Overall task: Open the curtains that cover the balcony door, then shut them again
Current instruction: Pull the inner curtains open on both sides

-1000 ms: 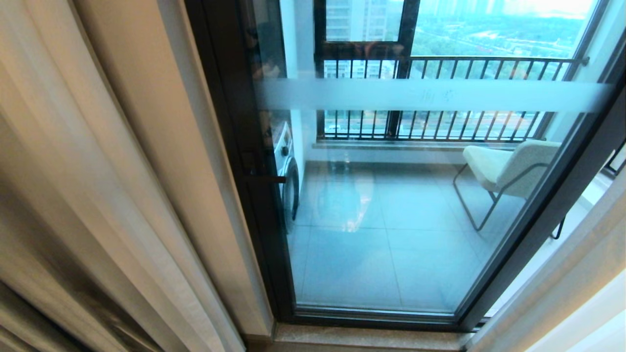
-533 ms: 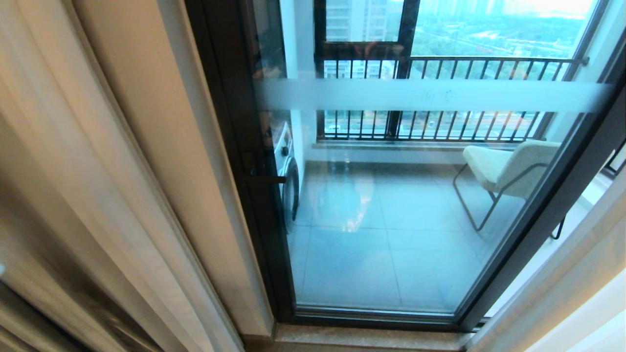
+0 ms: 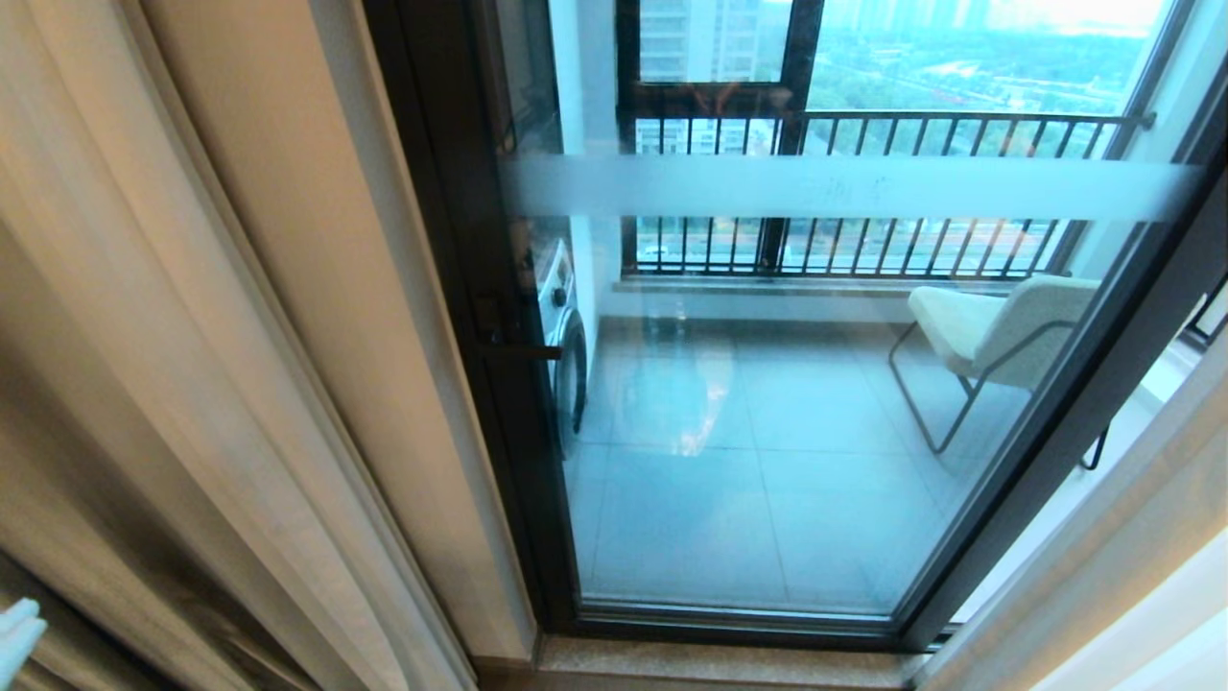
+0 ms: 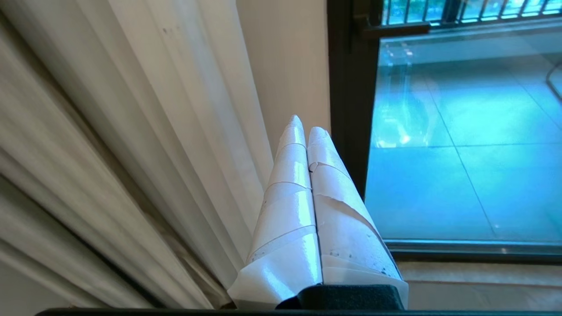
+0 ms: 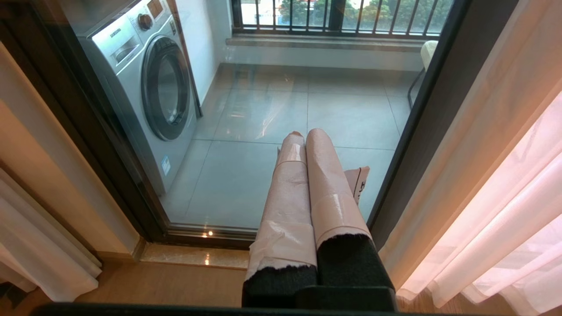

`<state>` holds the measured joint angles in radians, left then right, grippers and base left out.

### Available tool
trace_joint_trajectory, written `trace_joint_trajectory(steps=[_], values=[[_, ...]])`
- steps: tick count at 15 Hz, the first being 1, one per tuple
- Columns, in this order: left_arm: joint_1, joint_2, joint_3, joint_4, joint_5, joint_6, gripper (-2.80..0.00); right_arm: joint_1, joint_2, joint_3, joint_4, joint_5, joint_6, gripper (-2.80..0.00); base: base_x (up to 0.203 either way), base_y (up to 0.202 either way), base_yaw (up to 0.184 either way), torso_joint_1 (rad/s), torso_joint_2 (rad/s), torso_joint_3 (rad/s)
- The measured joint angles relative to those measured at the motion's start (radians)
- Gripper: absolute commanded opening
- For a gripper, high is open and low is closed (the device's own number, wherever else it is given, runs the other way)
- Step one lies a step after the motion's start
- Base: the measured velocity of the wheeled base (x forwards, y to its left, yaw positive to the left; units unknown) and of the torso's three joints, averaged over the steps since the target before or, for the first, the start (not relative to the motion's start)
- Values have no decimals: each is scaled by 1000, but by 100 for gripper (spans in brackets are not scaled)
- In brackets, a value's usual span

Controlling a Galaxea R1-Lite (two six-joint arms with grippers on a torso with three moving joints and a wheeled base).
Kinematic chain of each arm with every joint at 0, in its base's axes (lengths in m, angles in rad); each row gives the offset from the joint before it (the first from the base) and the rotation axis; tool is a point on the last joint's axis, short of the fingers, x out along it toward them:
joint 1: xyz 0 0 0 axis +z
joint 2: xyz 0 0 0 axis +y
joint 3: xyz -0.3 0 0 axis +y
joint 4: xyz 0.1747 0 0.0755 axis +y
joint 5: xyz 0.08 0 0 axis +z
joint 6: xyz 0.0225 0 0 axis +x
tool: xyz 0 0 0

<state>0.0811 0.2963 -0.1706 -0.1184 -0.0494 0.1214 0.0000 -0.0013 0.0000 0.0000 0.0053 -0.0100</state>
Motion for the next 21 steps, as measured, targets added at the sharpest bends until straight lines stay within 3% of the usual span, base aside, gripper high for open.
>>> trace_joint_trajectory(steps=[6, 9, 21], values=[[-72, -186, 137, 3, -3, -5, -280, 0, 0, 0, 0, 0, 0, -280, 0, 0, 0, 0, 0, 0], [-75, -264, 166, 117, 18, -21, -280, 0, 0, 0, 0, 0, 0, -280, 0, 0, 0, 0, 0, 0], [-76, -295, 171, 123, 27, -41, -280, 0, 0, 0, 0, 0, 0, -280, 0, 0, 0, 0, 0, 0]])
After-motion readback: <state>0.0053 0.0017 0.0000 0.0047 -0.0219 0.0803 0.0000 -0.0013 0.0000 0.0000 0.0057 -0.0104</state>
